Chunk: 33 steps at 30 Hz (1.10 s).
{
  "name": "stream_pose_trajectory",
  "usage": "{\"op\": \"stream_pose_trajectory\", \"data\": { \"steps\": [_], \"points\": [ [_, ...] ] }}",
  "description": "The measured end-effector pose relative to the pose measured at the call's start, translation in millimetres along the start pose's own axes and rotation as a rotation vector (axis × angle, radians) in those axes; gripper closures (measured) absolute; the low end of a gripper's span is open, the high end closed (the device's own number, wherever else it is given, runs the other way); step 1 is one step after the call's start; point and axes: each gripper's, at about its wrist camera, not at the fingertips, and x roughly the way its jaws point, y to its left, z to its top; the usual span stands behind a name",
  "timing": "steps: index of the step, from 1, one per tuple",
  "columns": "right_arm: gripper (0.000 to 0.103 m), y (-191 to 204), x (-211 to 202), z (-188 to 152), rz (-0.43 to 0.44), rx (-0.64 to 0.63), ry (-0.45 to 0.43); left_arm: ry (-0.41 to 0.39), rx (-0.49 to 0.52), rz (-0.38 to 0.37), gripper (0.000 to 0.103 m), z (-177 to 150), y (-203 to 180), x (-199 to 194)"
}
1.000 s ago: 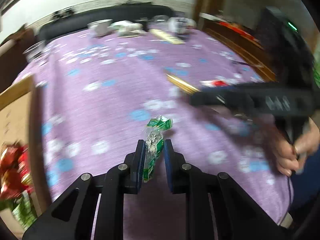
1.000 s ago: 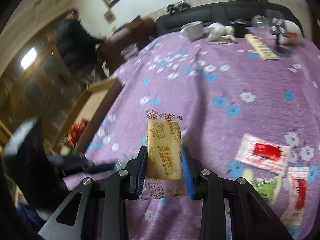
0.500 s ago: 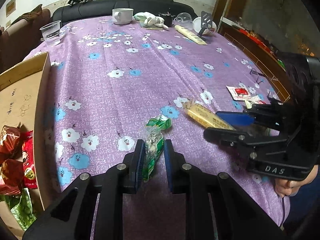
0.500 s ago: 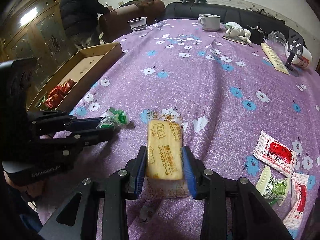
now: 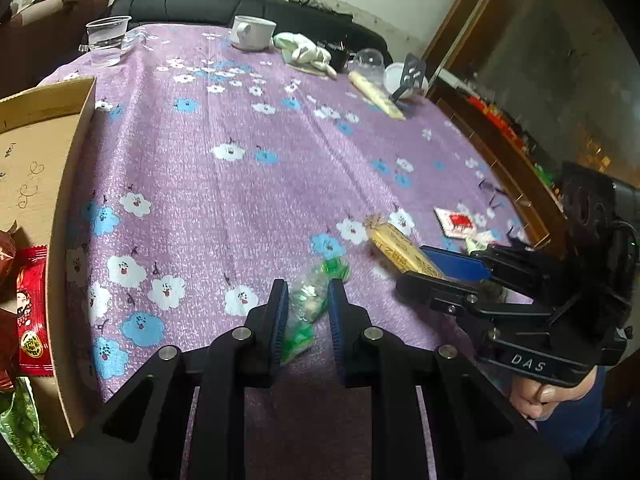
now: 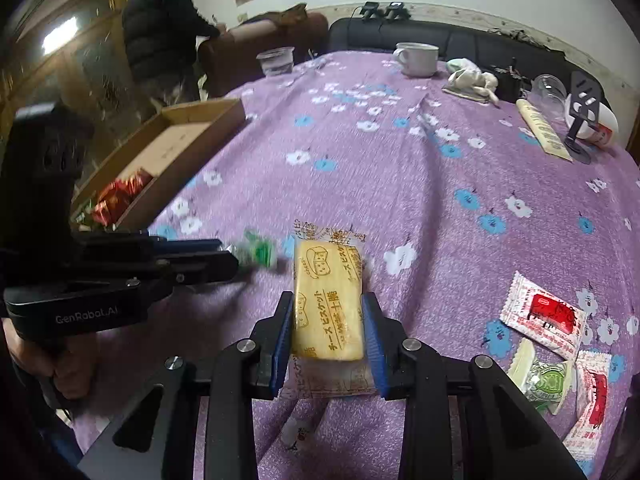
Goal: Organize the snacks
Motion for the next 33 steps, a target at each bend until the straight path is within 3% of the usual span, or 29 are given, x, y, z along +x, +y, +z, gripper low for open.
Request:
{"op": "stream_pose_trajectory", "data": {
  "steps": [7,18,33],
  "points": [
    [0.069,-3,2,1,0.004,0.017,0.006,-0.001,0.024,0.008,0.087,1,-5,0],
    [0.069,-5,-1,1,0.005,0.031,-0.005,0.052,0.129,0.117,0.087,-2,-25,12],
    [0.069,-13,-10,2,0.01,0.081,-0.035,0.001,0.06,0.087,0.086,-2,-15,-2]
  ]
}}
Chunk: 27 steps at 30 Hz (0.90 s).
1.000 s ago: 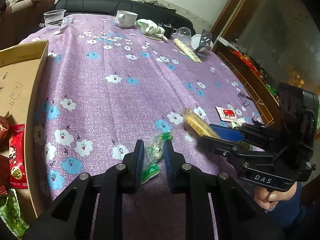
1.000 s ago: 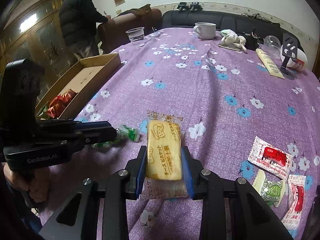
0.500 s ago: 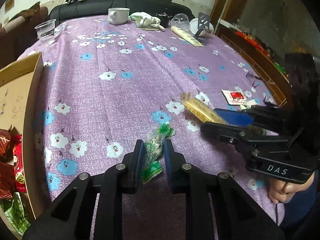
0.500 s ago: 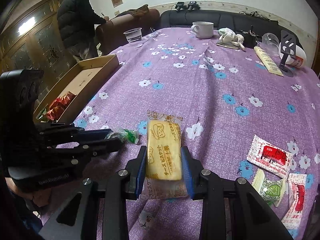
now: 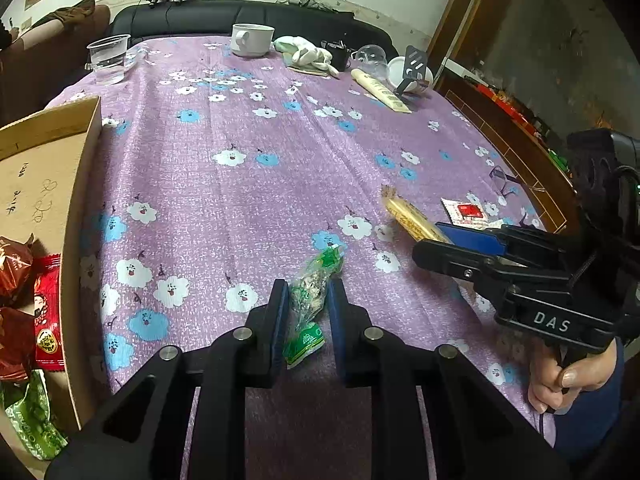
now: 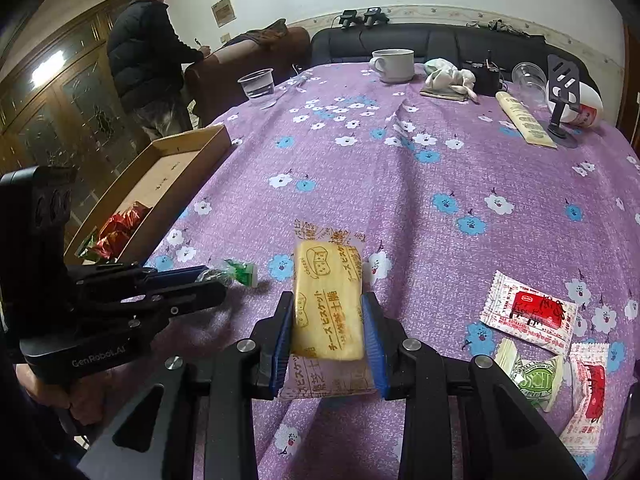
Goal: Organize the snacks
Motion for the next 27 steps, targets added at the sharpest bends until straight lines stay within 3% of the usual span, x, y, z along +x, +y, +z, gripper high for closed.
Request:
{"op": "stream_pose_trajectory", "data": {
  "steps": [27],
  "points": [
    [0.069,-13,-8,3,0.031,0.083,-0.029,-0.059,-0.029,-0.04,0.086,3,3,-32]
  ]
}}
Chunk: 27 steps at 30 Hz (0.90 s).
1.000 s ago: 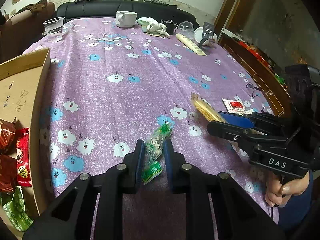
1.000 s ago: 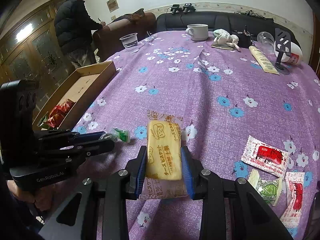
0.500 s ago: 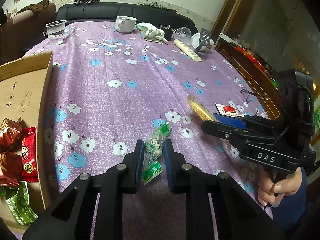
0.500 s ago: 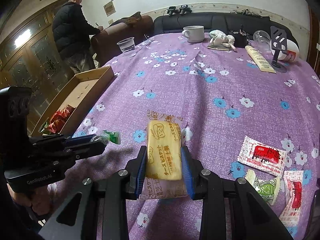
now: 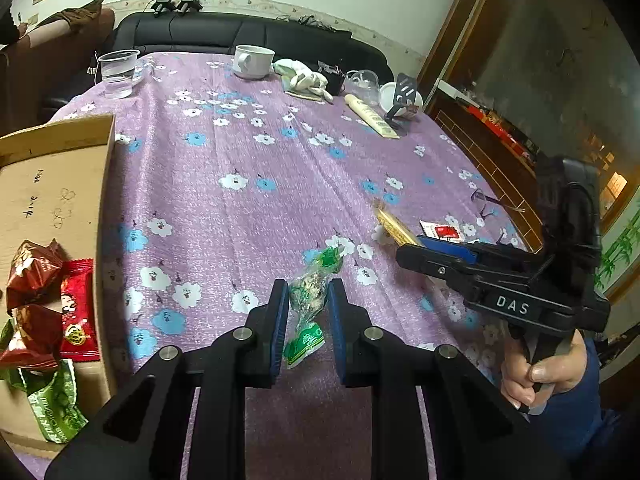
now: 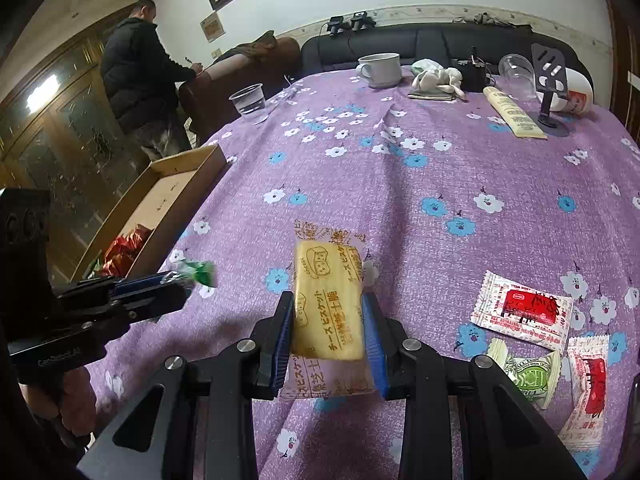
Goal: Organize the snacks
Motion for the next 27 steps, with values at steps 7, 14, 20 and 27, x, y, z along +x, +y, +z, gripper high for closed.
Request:
{"op": "stream_pose_trajectory", "data": {
  "steps": [7,14,20,27],
  "points": [
    [0.069,0,-6,5,0.02,0.048,-0.016,-0.042,-0.016,-0.012,0.086,4,10,-19],
    [0.069,35,-8,8,0.047,0.016,-0.015,-0.09,-0.055,-0.013,0.086,7,29,-39],
    [0.07,83,-3,15,0.102,-0.046,-0.013,-0.136,-0.104,0.003,0.086,8,56,-58],
    [0.07,134,13,23,0.169,-0.096,0.002,-0.185,-0.178,0.052,0.086,4,96,-79]
  ]
}}
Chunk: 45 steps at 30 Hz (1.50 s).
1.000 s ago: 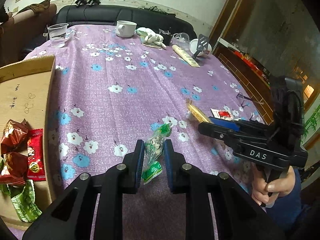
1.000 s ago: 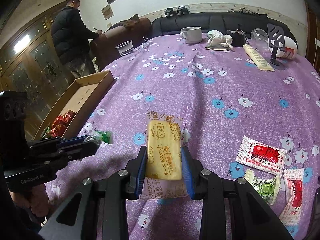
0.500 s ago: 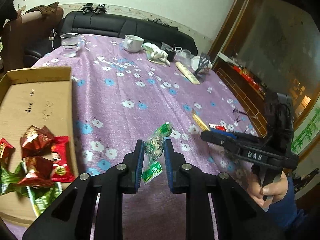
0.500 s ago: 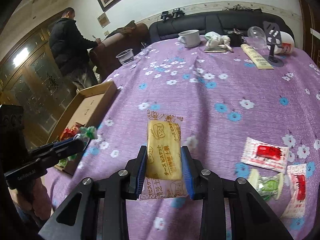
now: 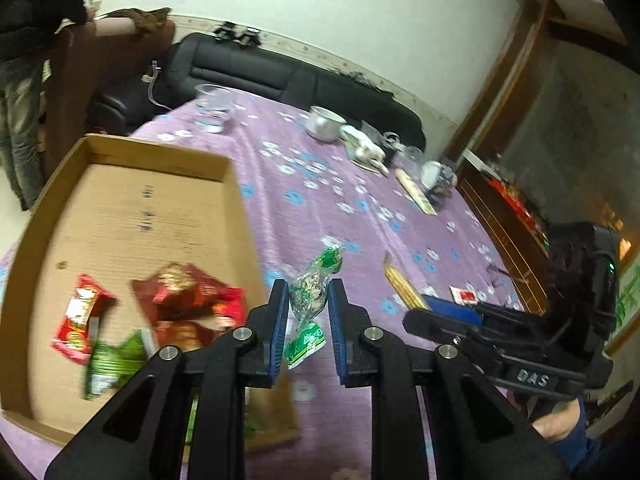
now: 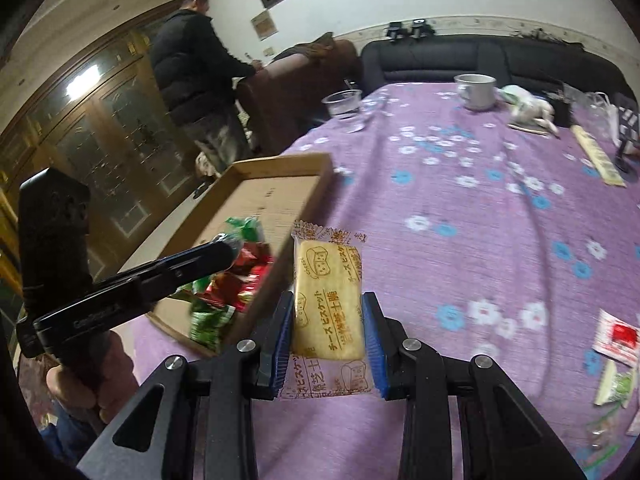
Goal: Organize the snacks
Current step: 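Carry the green candy with the left gripper and biscuit with the right over the box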
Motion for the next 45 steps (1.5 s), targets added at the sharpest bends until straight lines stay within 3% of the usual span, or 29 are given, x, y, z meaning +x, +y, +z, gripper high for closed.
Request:
{"op": "stream_pose_trajectory", "data": {
  "steps": [9,19,26,45],
  "points": [
    [0.07,45,27,8,0.067,-0.044,0.022,-0.036,-0.101,0.104,0.086,-2,55,-10],
    [0.07,81,71,0,0.085,-0.115,0.085,-0.042,-0.123,0.225,0.086,-11,82,-1],
    [0.07,85,98,-9,0.06,-0.129,0.099,-0.033,-0.164,0.227,0.086,-16,99,5],
    [0.068,93,97,-19,0.05,-0.17,0.047,-0.02,-0.163,0.232,0.086,-15,99,9]
  ]
}}
